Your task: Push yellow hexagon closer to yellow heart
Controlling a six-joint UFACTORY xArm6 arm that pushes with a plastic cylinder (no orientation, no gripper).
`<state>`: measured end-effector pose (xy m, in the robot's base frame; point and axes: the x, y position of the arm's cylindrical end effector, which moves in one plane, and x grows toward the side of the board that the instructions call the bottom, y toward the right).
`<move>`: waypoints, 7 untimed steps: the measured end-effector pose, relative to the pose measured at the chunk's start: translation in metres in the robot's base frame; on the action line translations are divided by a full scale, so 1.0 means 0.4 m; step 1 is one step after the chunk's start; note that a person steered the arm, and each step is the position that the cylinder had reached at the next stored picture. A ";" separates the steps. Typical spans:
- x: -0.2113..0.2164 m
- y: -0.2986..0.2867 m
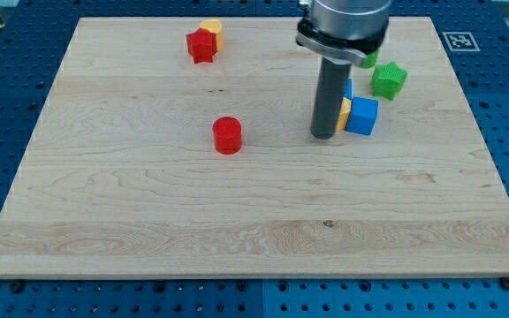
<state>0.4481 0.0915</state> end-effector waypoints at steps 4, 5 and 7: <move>-0.016 0.075; -0.093 0.006; -0.241 -0.191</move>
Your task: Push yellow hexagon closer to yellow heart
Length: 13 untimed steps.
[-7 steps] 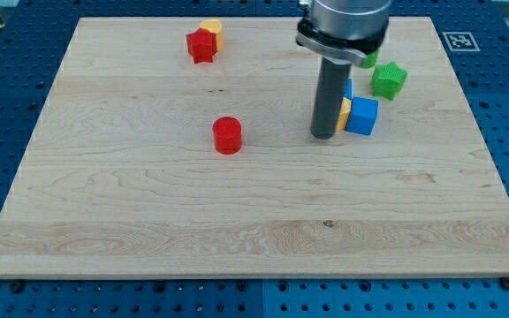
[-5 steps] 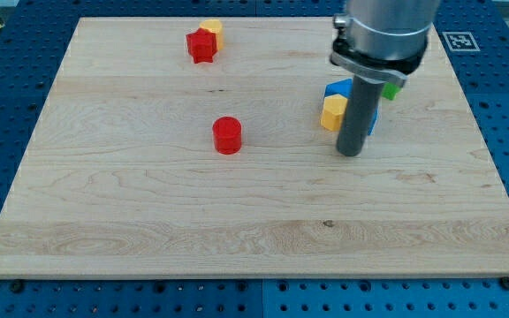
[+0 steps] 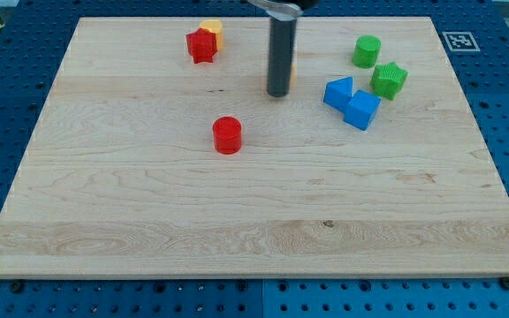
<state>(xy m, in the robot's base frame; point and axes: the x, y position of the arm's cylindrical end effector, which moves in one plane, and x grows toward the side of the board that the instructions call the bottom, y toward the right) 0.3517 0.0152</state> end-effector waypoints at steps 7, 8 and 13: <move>-0.095 0.139; -0.094 0.200; -0.155 0.003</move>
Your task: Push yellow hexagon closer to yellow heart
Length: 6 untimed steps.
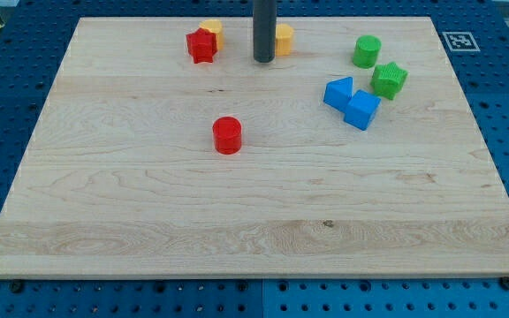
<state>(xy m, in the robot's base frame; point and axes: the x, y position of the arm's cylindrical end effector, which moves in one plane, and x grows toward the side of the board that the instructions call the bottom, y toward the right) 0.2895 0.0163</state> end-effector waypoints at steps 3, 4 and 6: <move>-0.098 0.121; -0.110 0.002; -0.131 -0.069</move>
